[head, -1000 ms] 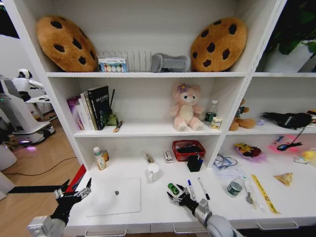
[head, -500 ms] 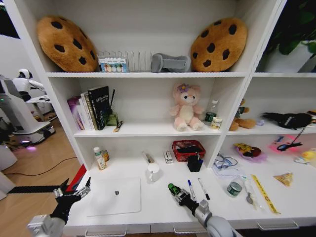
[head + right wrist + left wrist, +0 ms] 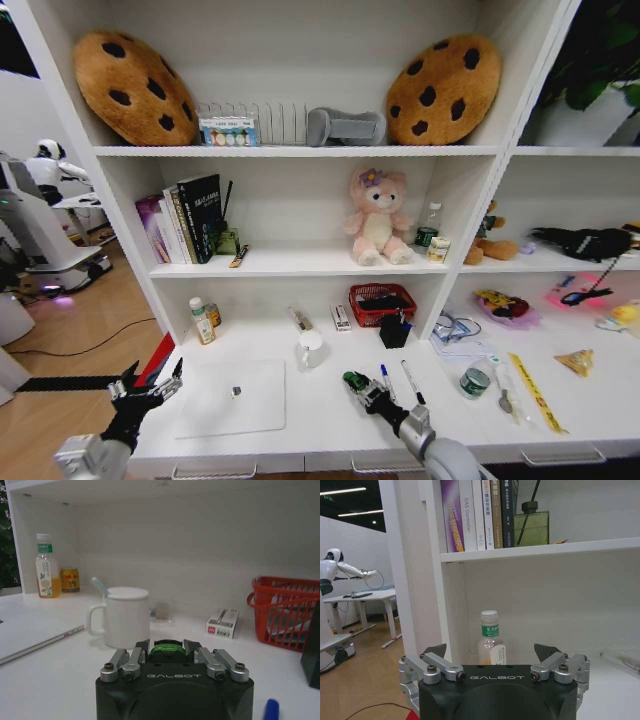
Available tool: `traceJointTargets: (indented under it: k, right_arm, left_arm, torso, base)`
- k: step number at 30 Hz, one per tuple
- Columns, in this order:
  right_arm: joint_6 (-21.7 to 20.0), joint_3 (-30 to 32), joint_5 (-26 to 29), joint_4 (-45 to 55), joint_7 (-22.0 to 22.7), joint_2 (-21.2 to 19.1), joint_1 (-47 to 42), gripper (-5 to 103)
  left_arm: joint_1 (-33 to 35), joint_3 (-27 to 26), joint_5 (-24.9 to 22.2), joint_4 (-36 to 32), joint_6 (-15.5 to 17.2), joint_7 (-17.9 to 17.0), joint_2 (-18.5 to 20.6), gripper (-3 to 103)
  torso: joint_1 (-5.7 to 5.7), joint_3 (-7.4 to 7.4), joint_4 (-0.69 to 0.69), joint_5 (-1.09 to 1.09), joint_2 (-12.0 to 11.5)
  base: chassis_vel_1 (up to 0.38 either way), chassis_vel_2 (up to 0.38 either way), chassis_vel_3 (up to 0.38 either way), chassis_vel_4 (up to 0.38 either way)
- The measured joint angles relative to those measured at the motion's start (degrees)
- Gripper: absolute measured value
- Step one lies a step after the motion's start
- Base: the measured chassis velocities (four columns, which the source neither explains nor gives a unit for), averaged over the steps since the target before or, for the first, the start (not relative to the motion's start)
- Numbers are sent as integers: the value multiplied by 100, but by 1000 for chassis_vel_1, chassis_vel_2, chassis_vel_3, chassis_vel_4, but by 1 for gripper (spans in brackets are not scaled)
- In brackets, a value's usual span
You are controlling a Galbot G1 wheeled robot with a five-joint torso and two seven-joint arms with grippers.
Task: Organize the objects on the table.
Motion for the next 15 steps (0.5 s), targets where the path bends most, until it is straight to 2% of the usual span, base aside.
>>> traceJointTargets:
  k: [4, 15]
  right_arm:
    - [106, 562, 26, 498, -98, -222, -439, 37]
    - [98, 657, 104, 906, 8, -307, -447, 37]
  left_arm:
    - [-34, 21, 6, 54, 0, 0, 12, 99]
    - [-47, 24, 4, 57, -5, 0, -9, 99]
  torso:
    - [0, -1, 0, -3, 0]
    - [0, -1, 1, 0, 0]
  base:
    - [0, 0, 0, 0]
    - [0, 0, 0, 0]
